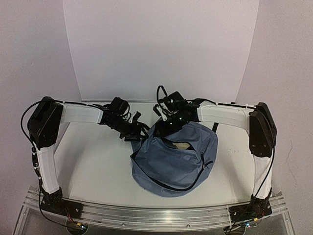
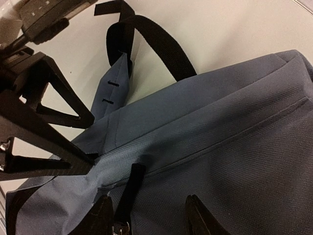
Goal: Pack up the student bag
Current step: Zip the student bag at the center of the board.
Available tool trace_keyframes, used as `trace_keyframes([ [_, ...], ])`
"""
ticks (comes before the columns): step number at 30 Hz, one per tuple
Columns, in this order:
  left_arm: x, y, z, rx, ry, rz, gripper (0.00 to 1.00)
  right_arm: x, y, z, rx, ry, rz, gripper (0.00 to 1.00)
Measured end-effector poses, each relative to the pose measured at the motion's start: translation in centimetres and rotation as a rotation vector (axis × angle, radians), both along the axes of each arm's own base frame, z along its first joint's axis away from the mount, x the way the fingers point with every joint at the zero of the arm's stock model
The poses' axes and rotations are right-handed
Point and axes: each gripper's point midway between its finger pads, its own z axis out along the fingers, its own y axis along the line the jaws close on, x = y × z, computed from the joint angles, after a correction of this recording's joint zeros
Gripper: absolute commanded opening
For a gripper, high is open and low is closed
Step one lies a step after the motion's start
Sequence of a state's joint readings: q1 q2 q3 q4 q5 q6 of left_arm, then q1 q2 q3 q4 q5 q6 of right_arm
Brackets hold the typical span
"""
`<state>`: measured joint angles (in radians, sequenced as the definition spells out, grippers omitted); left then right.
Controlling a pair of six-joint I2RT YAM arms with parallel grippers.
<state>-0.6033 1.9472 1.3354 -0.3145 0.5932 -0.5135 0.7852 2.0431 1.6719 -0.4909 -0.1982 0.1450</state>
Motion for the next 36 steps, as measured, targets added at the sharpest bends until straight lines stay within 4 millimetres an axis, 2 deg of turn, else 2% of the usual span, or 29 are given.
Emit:
trace_keyframes([
  [3,-0.1,-0.1,-0.8,0.004,0.011,-0.010,0.41,-0.2,0.3,-0.2,-0.017,-0.006,0.011,0.47],
  [10,-0.4,-0.9,-1.3,-0.004,0.002,-0.034,0.03,-0.2,0.7,-0.8,-0.078,-0.026,0.013,0.46],
  [11,-0.4,-1.0,-1.3,-0.006,0.001,-0.033,0.01,-0.1,0.8,-0.9,-0.091,-0.033,0.011,0.46],
  [17,-0.4,-0.7,-1.2,-0.009,-0.037,-0.009,0.00,0.1,1.1,-1.6,-0.159,-0.074,0.008,0.45],
  [24,-0.3,-0.1,1.5,-0.035,-0.102,0.025,0.00,0.2,1.3,-1.7,-0.195,-0.106,0.007,0.44],
  [27,-0.4,-0.2,1.5,-0.036,-0.097,0.030,0.00,0.4,1.6,-2.0,-0.210,-0.119,0.011,0.30],
  [31,-0.5,-0.1,1.4,-0.036,-0.087,0.036,0.00,0.3,2.1,-2.5,-0.222,-0.132,0.006,0.01],
  [36,-0.3,0.0,1.3,-0.029,-0.083,0.055,0.00,0.0,2.5,-2.4,-0.250,-0.176,-0.022,0.00],
])
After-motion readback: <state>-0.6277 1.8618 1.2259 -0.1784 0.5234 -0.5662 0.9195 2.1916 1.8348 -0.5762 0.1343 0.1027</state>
